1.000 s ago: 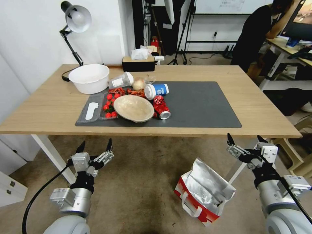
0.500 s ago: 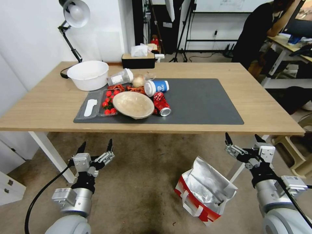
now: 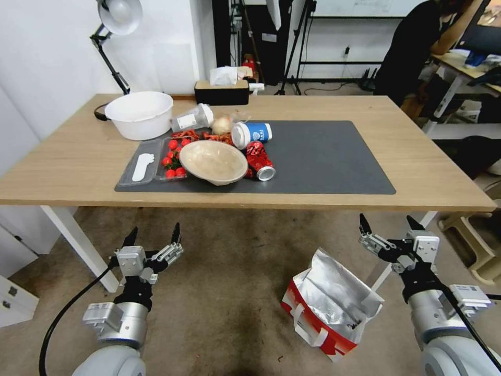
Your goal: Pick up the food delivery bag from the floor and place it on the table.
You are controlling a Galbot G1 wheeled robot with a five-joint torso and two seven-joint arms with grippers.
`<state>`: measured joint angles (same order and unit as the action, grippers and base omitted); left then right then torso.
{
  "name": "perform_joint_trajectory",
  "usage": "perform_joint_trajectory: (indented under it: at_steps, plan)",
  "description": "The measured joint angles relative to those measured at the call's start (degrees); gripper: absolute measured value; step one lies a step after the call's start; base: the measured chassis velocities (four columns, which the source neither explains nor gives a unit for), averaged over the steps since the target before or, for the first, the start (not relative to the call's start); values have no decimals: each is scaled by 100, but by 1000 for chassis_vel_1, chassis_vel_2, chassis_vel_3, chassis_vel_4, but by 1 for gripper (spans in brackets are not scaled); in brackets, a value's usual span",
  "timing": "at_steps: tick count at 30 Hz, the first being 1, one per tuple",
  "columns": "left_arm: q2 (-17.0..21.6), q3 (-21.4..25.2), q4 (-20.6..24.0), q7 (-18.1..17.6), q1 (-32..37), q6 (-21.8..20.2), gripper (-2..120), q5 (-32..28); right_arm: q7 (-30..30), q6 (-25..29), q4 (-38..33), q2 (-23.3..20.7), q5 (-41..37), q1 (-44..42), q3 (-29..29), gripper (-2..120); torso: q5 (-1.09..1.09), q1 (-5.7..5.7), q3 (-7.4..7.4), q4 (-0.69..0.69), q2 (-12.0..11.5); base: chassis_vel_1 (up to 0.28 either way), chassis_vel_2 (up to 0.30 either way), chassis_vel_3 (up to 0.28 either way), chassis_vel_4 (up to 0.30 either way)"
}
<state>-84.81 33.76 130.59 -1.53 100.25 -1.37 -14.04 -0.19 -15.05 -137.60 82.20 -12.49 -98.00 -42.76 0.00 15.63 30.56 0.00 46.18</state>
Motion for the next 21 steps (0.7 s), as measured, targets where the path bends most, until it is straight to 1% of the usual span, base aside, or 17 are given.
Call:
perform_joint_trajectory:
  at_steps: [1,3,4,8,13,16,17,19,21]
  plan:
    - [0,0,0,0,0,0,100,0,0,0,0,0,0,0,0,100,0,0,0,0,0,0,0,0,0]
    - [4,0,-7,0,6,24,100,3,0,44,2,4,11,-21,1,100,0,-46,-66,0,-111,0,0,0,0]
    - [4,0,-7,0,6,24,100,3,0,44,2,4,11,-21,1,100,0,-46,-66,0,-111,0,0,0,0]
    - [22,0,-8,1,12,55,100,17,0,66,0,7,12,-27,1,100,0,-125,-175,0,-301,0,0,0,0]
    - [46,7,-8,9,13,67,100,17,0,73,-2,5,12,-18,0,100,0,-163,-233,0,-398,0,0,0,0]
    - [99,12,-22,57,11,118,100,16,-4,95,-2,0,6,1,0,100,0,-226,-326,0,-553,0,0,0,0]
    - [99,12,-22,57,11,118,100,16,-4,95,-2,0,6,1,0,100,0,-226,-326,0,-553,0,0,0,0]
    - [115,16,-31,81,11,148,100,15,-17,126,3,-3,3,4,1,100,0,-266,-384,0,-649,0,0,0,0]
    - [118,19,-32,86,11,156,100,14,-20,129,3,-5,0,7,0,100,0,-286,-409,0,-695,0,0,0,0]
